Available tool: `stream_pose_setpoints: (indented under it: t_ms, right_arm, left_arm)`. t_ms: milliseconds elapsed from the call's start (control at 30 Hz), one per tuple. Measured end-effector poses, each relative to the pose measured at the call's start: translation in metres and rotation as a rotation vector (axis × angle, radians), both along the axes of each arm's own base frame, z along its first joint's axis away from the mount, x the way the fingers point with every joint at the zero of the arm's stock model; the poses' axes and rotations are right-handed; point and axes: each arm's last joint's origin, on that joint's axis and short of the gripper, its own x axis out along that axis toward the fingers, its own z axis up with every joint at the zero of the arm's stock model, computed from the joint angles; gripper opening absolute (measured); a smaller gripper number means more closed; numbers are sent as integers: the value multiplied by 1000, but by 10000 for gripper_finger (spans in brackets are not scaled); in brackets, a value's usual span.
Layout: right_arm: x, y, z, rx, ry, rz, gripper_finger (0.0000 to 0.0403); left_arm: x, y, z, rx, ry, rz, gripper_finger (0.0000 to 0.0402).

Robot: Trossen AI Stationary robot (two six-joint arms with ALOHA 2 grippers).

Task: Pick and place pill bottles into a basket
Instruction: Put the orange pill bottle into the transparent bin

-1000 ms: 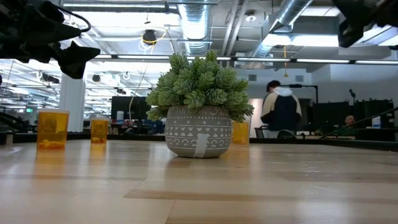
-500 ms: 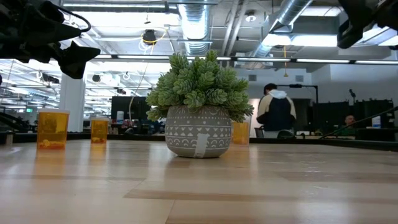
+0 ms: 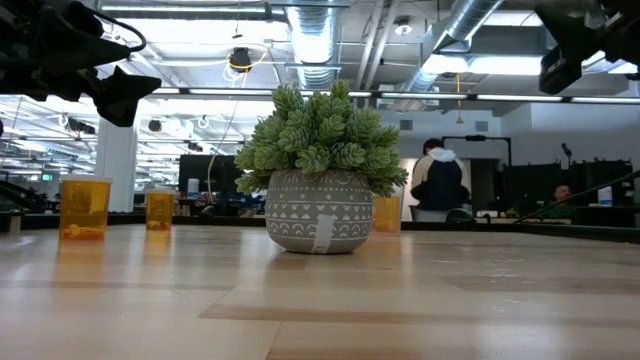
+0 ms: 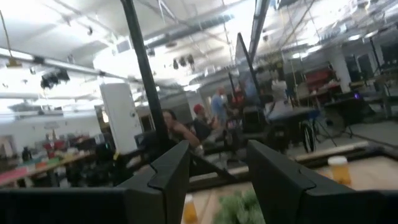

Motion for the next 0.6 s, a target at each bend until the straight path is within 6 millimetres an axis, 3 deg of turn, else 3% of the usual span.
stream_pose_setpoints:
  t_ms: [600]
  right_arm:
    - [0, 7, -25, -192, 366, 210, 141]
  left_arm:
    - [0, 0, 0, 0, 0, 0, 254]
